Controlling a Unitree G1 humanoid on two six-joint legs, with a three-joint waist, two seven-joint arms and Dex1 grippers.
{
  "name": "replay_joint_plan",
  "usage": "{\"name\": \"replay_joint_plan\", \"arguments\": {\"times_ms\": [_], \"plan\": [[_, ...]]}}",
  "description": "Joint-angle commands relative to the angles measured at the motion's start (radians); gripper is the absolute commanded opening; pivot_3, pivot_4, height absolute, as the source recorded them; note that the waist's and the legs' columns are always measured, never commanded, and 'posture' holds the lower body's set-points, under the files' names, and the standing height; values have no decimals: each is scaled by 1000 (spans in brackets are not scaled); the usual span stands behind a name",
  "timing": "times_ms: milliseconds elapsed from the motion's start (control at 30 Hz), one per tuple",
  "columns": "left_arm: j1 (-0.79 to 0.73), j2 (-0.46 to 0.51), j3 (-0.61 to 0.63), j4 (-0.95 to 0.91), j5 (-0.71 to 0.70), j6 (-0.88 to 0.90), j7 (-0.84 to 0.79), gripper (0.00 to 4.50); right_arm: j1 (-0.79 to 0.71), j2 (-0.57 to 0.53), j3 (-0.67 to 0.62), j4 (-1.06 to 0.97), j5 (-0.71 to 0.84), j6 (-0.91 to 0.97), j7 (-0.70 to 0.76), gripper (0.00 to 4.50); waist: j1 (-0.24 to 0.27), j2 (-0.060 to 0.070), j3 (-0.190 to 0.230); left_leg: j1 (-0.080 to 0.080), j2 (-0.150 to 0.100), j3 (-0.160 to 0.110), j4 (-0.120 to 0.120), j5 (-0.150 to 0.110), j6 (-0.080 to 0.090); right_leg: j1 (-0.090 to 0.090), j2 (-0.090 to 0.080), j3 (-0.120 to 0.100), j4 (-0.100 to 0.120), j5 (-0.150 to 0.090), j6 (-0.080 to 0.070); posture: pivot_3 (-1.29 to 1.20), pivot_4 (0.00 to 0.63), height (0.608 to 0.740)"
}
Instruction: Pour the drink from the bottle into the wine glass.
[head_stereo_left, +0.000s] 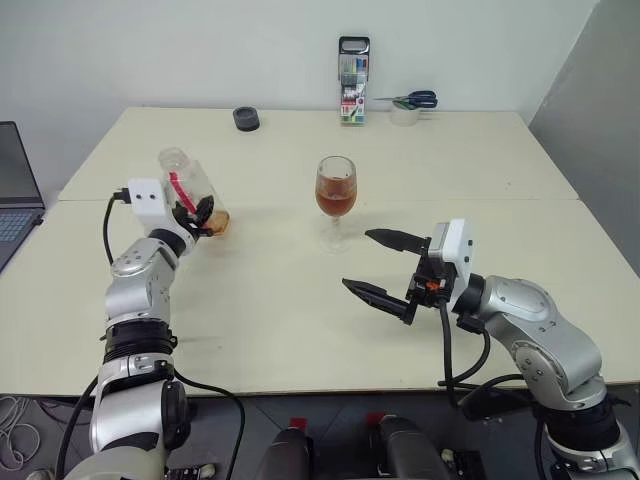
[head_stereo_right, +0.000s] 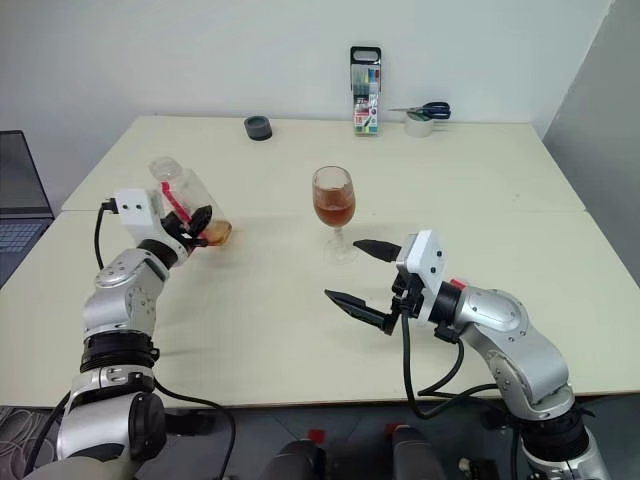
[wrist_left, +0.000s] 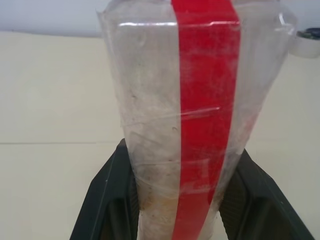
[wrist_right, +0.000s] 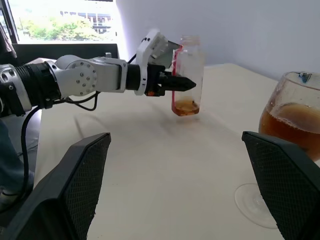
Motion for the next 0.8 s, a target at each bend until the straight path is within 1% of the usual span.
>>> {"name": "replay_joint_plan", "arguments": {"times_ms": [33,333,400,433,600,633,733,800], "plan": [[-41,8,-10,38,10,-72,-5,1668,-26,11,-10,-15,2,-19,-14,4500,0,0,0,0,0,0,0,0,0,0,0,0,0,0,0,0,150,740],[-43,12,-43,114,35,-126,-3,1668,-40,27,-19,-8,12,5,-51,4500,0,0,0,0,0,0,0,-2,3,0,0,0,0,0,0,0,150,740],[-33,14,-45,113,37,-133,-1,2381,-40,30,-16,-8,12,7,-55,4500,0,0,0,0,0,0,0,-2,4,0,0,0,0,0,0,0,150,740],[-28,15,-47,109,38,-134,-2,2567,-40,30,-15,-8,12,7,-55,4500,0,0,0,0,0,0,0,-2,4,0,0,0,0,0,0,0,150,740],[9,22,-41,50,31,-115,5,4257,-20,37,-16,-13,18,18,-67,4500,-1,0,0,0,0,0,0,-2,4,0,0,0,0,0,0,0,150,740],[21,23,-38,29,28,-107,9,4479,-12,40,-16,-14,18,21,-74,4500,-1,0,0,0,0,0,0,-2,4,0,0,0,0,0,0,0,150,740],[44,25,-34,-8,22,-90,14,4479,-1,43,-14,-19,15,23,-84,4500,-1,0,0,0,1,0,-1,-2,4,0,-1,0,0,0,0,0,150,740],[92,26,-28,-80,17,-50,29,4479,37,38,-12,-27,-5,21,-101,4500,-1,0,0,0,0,0,-1,-2,4,0,-1,0,0,0,0,0,150,740]]}}
